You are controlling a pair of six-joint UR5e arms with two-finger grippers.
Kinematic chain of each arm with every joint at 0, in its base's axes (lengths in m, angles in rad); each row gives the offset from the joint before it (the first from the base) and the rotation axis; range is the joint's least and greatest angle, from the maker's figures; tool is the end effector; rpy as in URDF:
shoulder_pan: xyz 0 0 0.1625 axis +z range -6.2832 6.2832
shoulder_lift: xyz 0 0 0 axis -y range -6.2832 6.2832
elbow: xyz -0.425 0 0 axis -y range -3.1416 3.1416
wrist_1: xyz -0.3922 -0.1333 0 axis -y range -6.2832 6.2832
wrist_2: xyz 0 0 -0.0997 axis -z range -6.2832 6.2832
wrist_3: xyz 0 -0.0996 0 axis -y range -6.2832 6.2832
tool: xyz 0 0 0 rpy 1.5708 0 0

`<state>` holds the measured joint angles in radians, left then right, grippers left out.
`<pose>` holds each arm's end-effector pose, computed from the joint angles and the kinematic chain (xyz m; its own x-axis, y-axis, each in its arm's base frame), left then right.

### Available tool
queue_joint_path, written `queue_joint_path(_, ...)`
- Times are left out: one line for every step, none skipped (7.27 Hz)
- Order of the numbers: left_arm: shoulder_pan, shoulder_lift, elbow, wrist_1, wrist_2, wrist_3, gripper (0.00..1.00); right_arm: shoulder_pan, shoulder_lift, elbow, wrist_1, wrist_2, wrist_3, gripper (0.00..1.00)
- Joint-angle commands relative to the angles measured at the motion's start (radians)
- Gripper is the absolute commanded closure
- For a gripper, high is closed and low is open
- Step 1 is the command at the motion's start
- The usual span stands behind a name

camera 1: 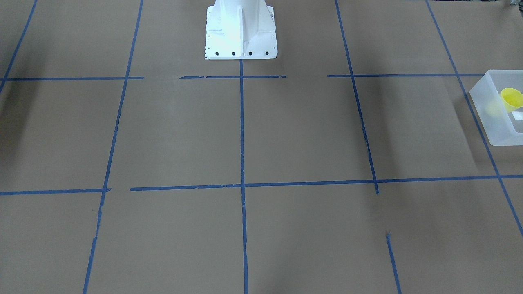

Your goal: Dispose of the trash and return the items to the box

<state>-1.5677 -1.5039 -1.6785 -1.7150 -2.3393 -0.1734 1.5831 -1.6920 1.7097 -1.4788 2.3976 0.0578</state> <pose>-0.0626 -0.4748 0.6226 0.7083 -0.0415 -0.7047 0.1210 0.9906 0.0633 0.0655 -0.4465 0.6336 0.6763 -0.0147 0.7365 -0.0514 0.9964 0.0670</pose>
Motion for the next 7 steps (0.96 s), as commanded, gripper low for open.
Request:
queue_joint_path(0.000,-0.001,-0.001,0.000,0.000,0.000,0.00,0.000,0.000,0.001,0.000,-0.003,-0.001,0.00)
queue_joint_path(0.000,-0.002,-0.001,0.000,0.000,0.000,0.00,0.000,0.000,-0.001,0.000,-0.003,0.000,0.00)
queue_joint_path(0.000,-0.002,-0.001,0.000,0.000,0.000,0.00,0.000,0.000,0.001,0.000,-0.003,0.000,0.00)
queue_joint_path(0.000,-0.004,0.000,0.000,0.000,-0.003,0.00,0.000,0.000,0.001,0.000,-0.003,0.000,0.00)
queue_joint_path(0.000,-0.004,0.000,0.002,0.000,-0.009,0.00,0.000,0.000,0.001,0.000,-0.003,0.000,0.00)
queue_joint_path(0.000,-0.004,0.006,0.002,-0.002,-0.012,0.00,0.000,0.002,0.001,0.000,-0.003,0.000,0.00)
queue_joint_path(0.000,-0.005,0.013,0.003,-0.003,-0.020,0.00,0.000,0.000,0.002,0.000,-0.003,0.000,0.00)
